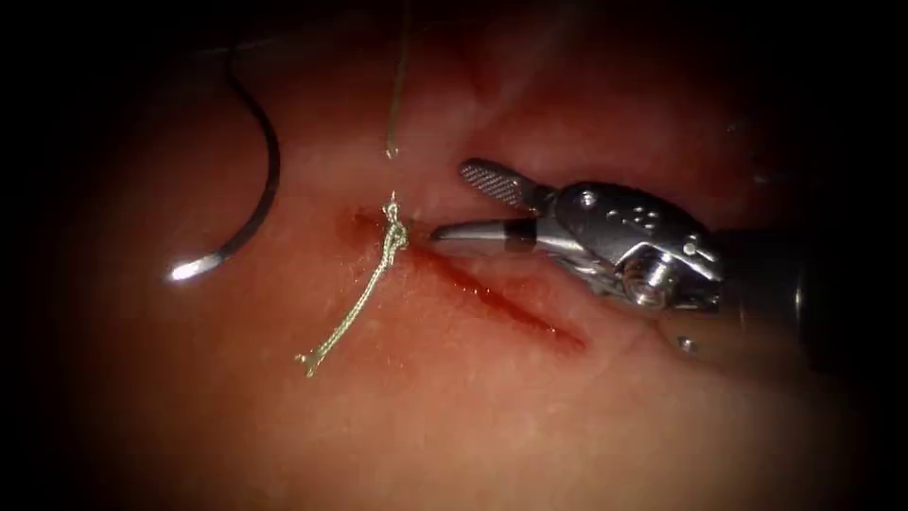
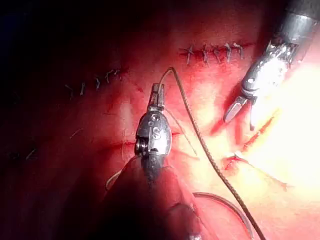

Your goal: Wound Closure

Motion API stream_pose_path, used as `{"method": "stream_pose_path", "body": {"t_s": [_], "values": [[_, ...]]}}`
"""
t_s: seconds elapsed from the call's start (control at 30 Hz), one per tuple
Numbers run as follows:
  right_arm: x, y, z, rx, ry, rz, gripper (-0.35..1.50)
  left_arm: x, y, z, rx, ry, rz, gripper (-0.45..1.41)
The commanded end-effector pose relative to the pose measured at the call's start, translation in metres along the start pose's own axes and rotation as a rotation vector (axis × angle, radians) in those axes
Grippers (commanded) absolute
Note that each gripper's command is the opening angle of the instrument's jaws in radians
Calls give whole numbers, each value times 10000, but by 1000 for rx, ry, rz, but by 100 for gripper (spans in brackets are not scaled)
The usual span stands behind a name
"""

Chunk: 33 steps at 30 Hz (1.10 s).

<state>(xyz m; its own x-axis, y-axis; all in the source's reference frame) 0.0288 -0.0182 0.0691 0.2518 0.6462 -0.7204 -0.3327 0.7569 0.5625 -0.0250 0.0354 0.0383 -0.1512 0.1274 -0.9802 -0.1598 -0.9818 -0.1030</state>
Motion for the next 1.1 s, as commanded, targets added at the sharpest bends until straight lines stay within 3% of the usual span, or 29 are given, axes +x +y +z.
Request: {"method": "stream_pose_path", "body": {"t_s": [0.03,0.4,0.47,0.5,0.6,0.63,0.83,1.1], "values": [[-1,3,-1,-9,1,0,142,-12,-5,10,4,-2,-1,-45],[-5,7,-20,-35,2,-14,147,-85,-20,26,29,-67,-49,-45],[-6,7,-20,-35,2,-14,148,-95,-20,24,25,-84,-132,-11],[-6,7,-20,-35,2,-14,148,-99,-19,23,26,-93,-175,-3],[-6,7,-19,-35,2,-15,148,-104,-10,19,20,-129,-336,62],[-6,7,-20,-35,2,-15,148,-104,-6,17,15,-141,-376,76],[-7,6,-22,-33,2,-16,148,-90,24,3,-59,-226,-479,89],[-10,3,-24,-30,2,-18,148,-72,87,-28,-144,-277,-481,86]]}}
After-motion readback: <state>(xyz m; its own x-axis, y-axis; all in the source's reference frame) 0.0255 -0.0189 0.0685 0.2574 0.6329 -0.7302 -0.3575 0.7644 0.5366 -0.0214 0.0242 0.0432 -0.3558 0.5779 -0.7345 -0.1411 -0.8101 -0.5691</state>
